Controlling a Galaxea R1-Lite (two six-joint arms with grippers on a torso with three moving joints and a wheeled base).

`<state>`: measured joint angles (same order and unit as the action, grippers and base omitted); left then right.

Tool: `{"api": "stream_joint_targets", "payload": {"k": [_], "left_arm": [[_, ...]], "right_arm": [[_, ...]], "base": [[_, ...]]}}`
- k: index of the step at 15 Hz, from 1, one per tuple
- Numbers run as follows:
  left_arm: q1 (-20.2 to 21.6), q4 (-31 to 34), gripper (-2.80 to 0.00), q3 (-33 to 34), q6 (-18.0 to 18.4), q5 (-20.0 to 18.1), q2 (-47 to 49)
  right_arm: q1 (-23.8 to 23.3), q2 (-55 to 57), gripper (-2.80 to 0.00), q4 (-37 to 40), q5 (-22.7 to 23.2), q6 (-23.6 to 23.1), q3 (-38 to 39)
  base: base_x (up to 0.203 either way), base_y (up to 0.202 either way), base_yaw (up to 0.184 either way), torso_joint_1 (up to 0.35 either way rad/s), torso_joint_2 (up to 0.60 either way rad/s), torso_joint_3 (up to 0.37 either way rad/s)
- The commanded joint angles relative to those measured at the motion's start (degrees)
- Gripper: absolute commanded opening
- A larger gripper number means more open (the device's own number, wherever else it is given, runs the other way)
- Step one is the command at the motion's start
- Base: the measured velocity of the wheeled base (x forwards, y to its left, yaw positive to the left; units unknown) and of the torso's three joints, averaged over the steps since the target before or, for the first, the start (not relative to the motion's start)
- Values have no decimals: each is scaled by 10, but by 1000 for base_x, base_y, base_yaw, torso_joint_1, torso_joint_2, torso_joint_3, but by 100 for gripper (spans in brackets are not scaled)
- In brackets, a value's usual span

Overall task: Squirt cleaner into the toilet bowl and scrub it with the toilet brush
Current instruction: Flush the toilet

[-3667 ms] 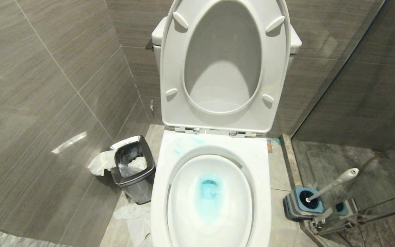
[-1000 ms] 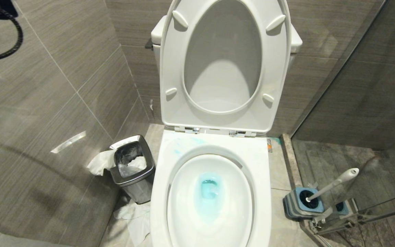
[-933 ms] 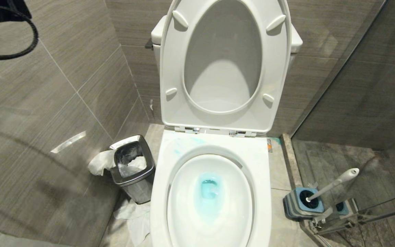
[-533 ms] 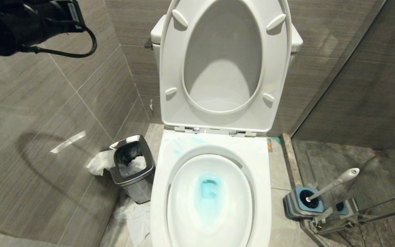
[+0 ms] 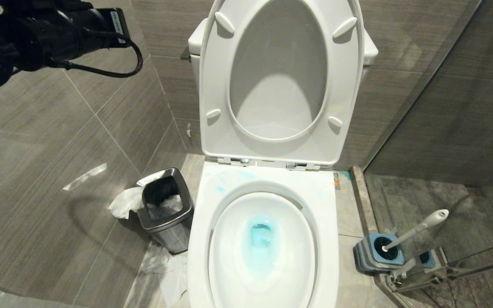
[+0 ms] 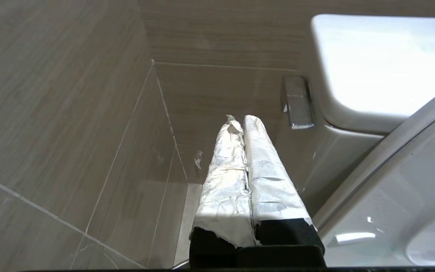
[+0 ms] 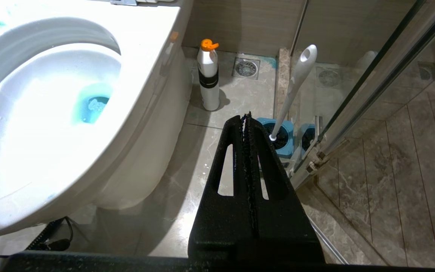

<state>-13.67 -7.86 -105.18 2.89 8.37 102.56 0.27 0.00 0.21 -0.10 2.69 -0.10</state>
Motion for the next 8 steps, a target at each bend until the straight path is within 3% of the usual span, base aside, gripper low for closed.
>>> {"api": "stream_joint_targets", "payload": {"k": [1,4,8], "left_arm": [[0,-19,-280,3,-1,1,4],[1,-46,-280,7,-14,4,13],[1,-87,-280,8,-40,3,21]], "right_arm": [[0,1,-280,0,0,-1,0],[1,1,-280,0,0,0,0],[1,0,-280,0,0,0,0]], "base": [[0,0,0,0,0,0],[0,0,0,1,1,-28],[0,0,0,3,3,-168]]}}
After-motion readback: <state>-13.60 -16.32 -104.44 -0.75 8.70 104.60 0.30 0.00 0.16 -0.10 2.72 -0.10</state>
